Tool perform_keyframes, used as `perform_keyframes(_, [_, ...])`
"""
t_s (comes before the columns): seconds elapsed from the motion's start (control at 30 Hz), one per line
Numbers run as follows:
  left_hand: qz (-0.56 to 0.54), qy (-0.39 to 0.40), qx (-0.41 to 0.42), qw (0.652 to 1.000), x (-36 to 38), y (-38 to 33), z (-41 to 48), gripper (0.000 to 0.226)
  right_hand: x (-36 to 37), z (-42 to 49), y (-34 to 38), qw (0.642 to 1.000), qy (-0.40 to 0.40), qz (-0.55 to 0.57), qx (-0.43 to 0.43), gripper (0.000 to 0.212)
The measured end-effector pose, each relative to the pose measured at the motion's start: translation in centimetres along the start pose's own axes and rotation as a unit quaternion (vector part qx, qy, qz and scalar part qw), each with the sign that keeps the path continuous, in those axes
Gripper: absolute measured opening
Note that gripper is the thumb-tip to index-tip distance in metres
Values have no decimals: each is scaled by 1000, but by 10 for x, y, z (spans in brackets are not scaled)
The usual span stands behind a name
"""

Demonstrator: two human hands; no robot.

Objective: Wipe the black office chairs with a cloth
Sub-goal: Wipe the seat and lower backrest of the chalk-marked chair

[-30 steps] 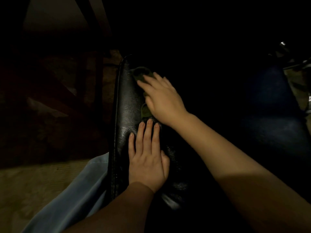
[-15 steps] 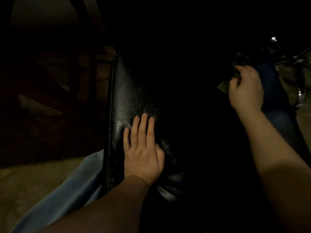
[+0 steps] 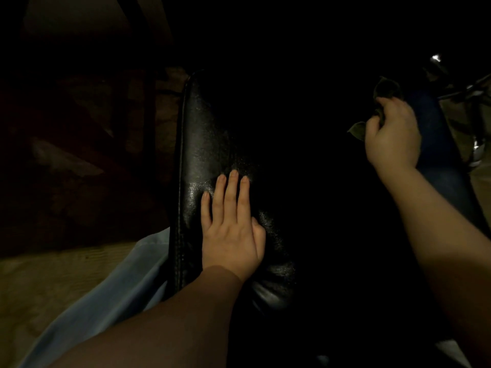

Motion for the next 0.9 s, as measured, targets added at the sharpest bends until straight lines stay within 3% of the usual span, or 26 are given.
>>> perform_keyframes(0.9, [-8, -12, 4, 1000, 0, -1, 0, 65, -2, -4, 1, 1000, -20, 11, 4, 43])
Point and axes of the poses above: each hand's wrist, its own z-axis towards the middle knuckle, its own x-axis out of the palm, y = z × x, the point moved 4 cm from there along z, towards the middle knuckle, and after that the axes turned 14 degrees about -z, right-handed, at the moved point
